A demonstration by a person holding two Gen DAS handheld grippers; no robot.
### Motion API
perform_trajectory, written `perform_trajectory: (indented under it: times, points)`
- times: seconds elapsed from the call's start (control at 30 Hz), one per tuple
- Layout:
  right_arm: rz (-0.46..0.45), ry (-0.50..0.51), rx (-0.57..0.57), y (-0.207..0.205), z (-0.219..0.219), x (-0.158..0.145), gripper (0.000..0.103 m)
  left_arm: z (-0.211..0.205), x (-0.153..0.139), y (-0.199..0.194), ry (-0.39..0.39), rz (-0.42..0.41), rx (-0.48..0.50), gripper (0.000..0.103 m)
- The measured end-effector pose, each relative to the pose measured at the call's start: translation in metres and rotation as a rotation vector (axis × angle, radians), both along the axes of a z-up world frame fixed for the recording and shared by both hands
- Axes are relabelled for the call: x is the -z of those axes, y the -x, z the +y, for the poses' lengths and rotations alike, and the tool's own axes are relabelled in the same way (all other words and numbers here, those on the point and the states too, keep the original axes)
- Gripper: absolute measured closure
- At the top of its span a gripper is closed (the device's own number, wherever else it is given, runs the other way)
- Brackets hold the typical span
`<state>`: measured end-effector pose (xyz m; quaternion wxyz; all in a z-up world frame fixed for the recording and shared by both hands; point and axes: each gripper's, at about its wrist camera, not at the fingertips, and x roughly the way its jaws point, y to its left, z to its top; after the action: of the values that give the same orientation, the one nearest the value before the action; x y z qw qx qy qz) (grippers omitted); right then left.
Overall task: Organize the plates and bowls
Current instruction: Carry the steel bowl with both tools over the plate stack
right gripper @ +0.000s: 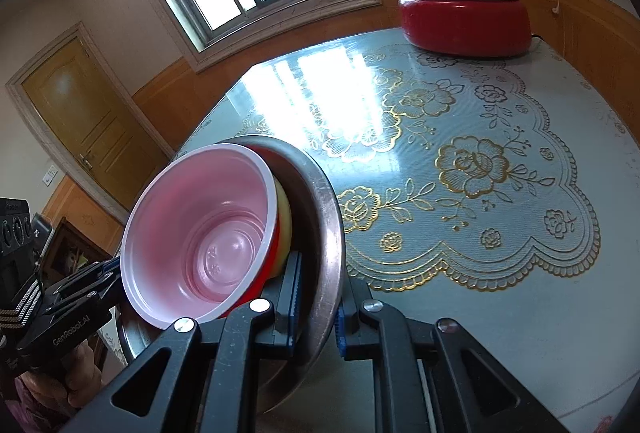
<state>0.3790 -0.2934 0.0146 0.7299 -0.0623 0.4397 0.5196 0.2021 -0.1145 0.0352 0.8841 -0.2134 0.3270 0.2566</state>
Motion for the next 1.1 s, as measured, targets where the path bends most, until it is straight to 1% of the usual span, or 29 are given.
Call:
perform_trajectory:
  times: [0.2, 0.37, 0.53, 0.6, 0.7, 0.83, 1.1]
  points:
    - [0.019, 0.002, -0.014, 0.018, 0.014, 0.011, 0.090, 0.010, 0.005, 0.027, 0.007, 0.020, -0.015, 0.086]
    - [0.012, 0.007, -0.013, 0.030, 0.020, 0.014, 0.090, 0.015, 0.011, 0.041, 0.013, 0.029, -0.013, 0.086]
    - [0.007, 0.034, -0.033, 0.037, 0.026, 0.015, 0.090, 0.016, 0.016, 0.046, 0.027, 0.029, -0.034, 0.086]
    - [0.001, 0.032, -0.054, 0.039, 0.029, 0.014, 0.090, 0.017, 0.016, 0.045, 0.024, 0.030, -0.056, 0.086]
    - [0.016, 0.028, -0.093, 0.040, 0.034, 0.015, 0.089, 0.019, 0.018, 0.049, 0.033, 0.044, -0.091, 0.086]
    - [0.027, 0.034, -0.118, 0.041, 0.038, 0.021, 0.089, 0.018, 0.019, 0.051, 0.029, 0.066, -0.112, 0.086]
    - [0.050, 0.034, -0.146, 0.035, 0.038, 0.029, 0.089, 0.014, 0.025, 0.049, 0.034, 0.097, -0.135, 0.086]
